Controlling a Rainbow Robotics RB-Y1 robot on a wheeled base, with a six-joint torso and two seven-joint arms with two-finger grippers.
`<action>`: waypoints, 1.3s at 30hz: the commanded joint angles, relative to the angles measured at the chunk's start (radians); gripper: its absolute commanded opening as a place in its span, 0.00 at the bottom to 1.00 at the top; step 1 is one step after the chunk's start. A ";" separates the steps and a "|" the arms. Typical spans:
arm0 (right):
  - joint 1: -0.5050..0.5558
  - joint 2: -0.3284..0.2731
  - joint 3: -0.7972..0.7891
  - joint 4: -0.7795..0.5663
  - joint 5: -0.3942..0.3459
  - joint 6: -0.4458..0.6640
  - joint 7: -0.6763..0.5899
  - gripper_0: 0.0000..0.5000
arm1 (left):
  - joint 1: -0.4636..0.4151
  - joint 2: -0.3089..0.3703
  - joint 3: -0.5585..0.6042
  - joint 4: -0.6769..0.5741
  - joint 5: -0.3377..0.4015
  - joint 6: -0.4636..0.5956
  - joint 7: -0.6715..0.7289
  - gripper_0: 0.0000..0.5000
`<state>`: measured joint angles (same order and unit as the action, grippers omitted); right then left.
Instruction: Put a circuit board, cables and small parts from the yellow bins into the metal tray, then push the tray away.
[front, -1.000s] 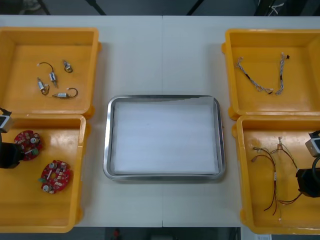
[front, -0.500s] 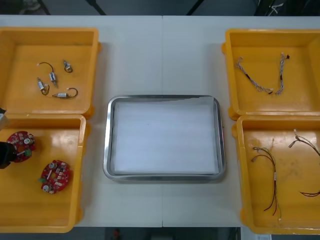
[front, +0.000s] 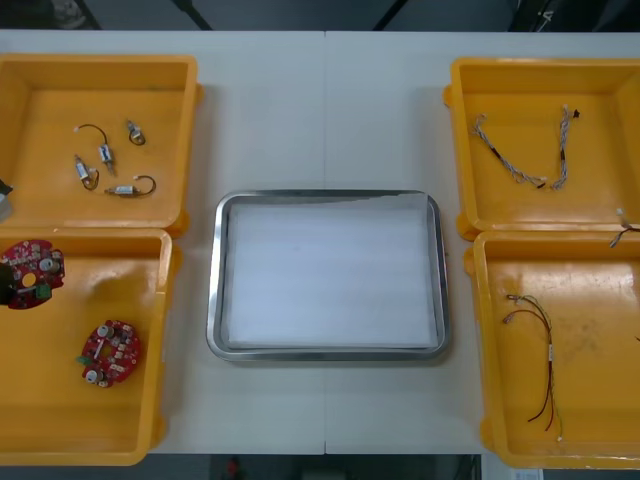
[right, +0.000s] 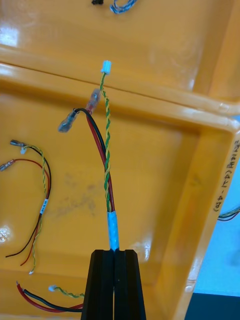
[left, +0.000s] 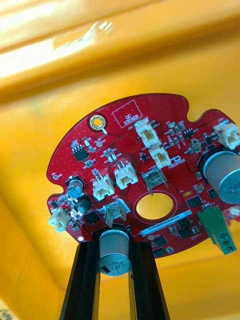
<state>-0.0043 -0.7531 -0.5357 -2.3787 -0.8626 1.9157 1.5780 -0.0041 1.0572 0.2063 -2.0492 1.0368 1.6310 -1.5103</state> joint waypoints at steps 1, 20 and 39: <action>-0.051 -0.103 -0.033 -0.031 -0.047 0.004 -0.041 0.00 | -0.142 0.044 -0.039 -0.091 0.025 0.093 0.157 0.00; -0.114 -0.187 0.080 -0.136 -0.176 0.004 -0.038 0.00 | -0.602 -0.068 -0.538 -0.226 -0.001 0.155 0.599 0.00; -0.138 -0.187 0.163 -0.183 -0.216 0.004 -0.049 0.00 | -0.712 -0.318 -0.923 -0.194 -0.291 0.113 0.866 0.00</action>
<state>-0.1216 -0.9024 -0.3827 -2.5382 -1.0638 1.9167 1.5583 -0.6754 0.8000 -0.6612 -2.2457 0.7924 1.7718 -0.7334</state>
